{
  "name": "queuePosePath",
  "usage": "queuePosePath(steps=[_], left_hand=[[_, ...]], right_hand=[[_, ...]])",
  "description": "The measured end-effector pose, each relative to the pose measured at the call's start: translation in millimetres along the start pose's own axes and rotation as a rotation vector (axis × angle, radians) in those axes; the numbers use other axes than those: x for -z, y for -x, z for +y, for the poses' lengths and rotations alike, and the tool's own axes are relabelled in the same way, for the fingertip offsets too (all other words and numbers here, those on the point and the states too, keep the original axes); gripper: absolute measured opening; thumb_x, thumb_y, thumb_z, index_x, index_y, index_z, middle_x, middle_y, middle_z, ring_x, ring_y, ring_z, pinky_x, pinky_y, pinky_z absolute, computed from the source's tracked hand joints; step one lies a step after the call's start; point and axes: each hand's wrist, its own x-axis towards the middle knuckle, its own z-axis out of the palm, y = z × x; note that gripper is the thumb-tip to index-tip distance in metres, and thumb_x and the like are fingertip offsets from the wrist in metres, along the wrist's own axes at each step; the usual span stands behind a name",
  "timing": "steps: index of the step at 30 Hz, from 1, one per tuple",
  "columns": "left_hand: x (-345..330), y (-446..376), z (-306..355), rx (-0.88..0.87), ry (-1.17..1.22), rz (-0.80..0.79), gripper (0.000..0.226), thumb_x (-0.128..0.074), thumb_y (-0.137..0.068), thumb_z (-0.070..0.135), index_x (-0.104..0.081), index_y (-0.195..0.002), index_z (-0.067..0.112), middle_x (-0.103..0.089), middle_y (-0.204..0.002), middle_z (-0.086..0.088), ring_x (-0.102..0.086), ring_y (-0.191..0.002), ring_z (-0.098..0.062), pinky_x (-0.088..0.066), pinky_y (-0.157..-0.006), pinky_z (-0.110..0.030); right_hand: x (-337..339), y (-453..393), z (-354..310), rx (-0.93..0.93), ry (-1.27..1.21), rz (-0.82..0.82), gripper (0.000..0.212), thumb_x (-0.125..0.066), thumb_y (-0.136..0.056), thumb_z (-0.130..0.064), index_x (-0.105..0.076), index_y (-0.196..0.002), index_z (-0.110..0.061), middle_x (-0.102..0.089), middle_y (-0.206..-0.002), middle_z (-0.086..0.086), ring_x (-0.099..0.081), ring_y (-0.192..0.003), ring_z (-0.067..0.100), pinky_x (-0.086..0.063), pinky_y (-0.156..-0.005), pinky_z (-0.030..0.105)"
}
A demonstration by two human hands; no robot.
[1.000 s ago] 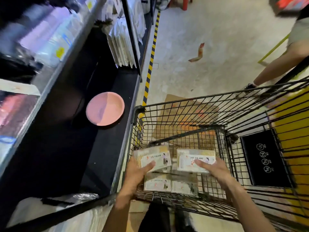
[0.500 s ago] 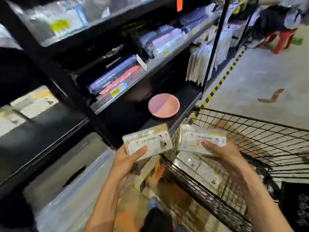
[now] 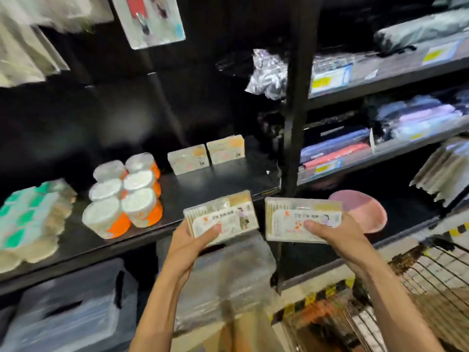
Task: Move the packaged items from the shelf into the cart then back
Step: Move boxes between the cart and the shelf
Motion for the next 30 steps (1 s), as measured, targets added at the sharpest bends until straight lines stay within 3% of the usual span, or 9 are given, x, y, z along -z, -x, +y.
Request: queuePosePath(steps=[2,6,12,18,22,26,30], left_hand=[[21.5,-20.5,0.8,-0.026,-0.008,0.03,0.048,-0.076,-0.072,0.01,-0.061,-0.117,0.009,-0.071,-0.111,-0.002,-0.067,-0.103,-0.017,-0.055,-0.081,-0.024],[58.0,-66.2,-6.2,-0.051,-0.068,0.088,0.049,-0.077,-0.075,0.009,-0.058,-0.12,0.009,-0.07,-0.113,-0.004,-0.067,-0.104,-0.017,-0.055,-0.08,-0.025],[82.8,-127.2,-20.3,-0.052,-0.132,0.164,0.056,-0.082,-0.072,0.016,-0.053,-0.12,0.012,-0.067,-0.114,0.001,-0.065,-0.102,-0.01,-0.054,-0.082,-0.024],[84.3,-178.5,-37.4,-0.057,-0.138,0.173,0.061,-0.082,-0.071,0.01,-0.047,-0.122,0.009,-0.064,-0.117,-0.002,-0.063,-0.106,-0.012,-0.054,-0.084,-0.025],[85.8,-199.7,-50.0,-0.039,-0.131,0.158,0.06,-0.081,-0.072,0.006,-0.046,-0.121,0.011,-0.062,-0.121,-0.006,-0.061,-0.11,-0.015,-0.053,-0.091,-0.035],[86.7,-211.2,-57.5,-0.033,-0.146,0.167,0.061,-0.079,-0.073,0.003,-0.046,-0.124,0.012,-0.061,-0.124,-0.007,-0.061,-0.113,-0.015,-0.053,-0.093,-0.037],[87.6,-228.4,-64.7,-0.082,-0.255,0.247,0.07,-0.085,-0.064,0.029,-0.053,-0.124,0.011,-0.063,-0.12,-0.008,-0.062,-0.11,-0.019,-0.055,-0.088,-0.047]], right_hand=[[-25.1,-20.7,-7.5,0.005,-0.009,-0.033,0.061,-0.081,-0.058,-0.021,-0.063,-0.115,-0.009,-0.075,-0.099,0.002,-0.071,-0.091,0.016,-0.057,-0.069,0.021],[-65.5,-59.7,-12.3,0.042,0.004,-0.066,0.071,-0.091,-0.056,-0.028,-0.062,-0.117,-0.009,-0.072,-0.107,0.007,-0.069,-0.099,0.022,-0.057,-0.083,0.034],[-114.1,-102.6,-19.3,0.091,0.019,-0.05,0.057,-0.082,-0.059,-0.016,-0.063,-0.113,-0.014,-0.074,-0.102,0.001,-0.07,-0.097,0.018,-0.058,-0.08,0.028],[-132.2,-148.6,-13.8,0.058,0.065,-0.043,0.056,-0.083,-0.064,-0.01,-0.059,-0.115,-0.013,-0.073,-0.102,0.002,-0.07,-0.096,0.017,-0.057,-0.078,0.026],[-132.9,-179.7,-2.7,0.027,0.095,-0.048,0.057,-0.085,-0.065,-0.011,-0.059,-0.116,-0.014,-0.072,-0.105,0.003,-0.069,-0.1,0.018,-0.055,-0.086,0.035],[-131.1,-205.3,4.1,-0.001,0.109,-0.066,0.061,-0.086,-0.064,-0.013,-0.058,-0.118,-0.015,-0.072,-0.108,0.004,-0.068,-0.102,0.019,-0.054,-0.091,0.042],[-131.1,-223.7,3.2,0.002,0.123,-0.079,0.062,-0.085,-0.065,-0.012,-0.057,-0.12,-0.015,-0.071,-0.109,0.003,-0.068,-0.102,0.017,-0.055,-0.088,0.036]])
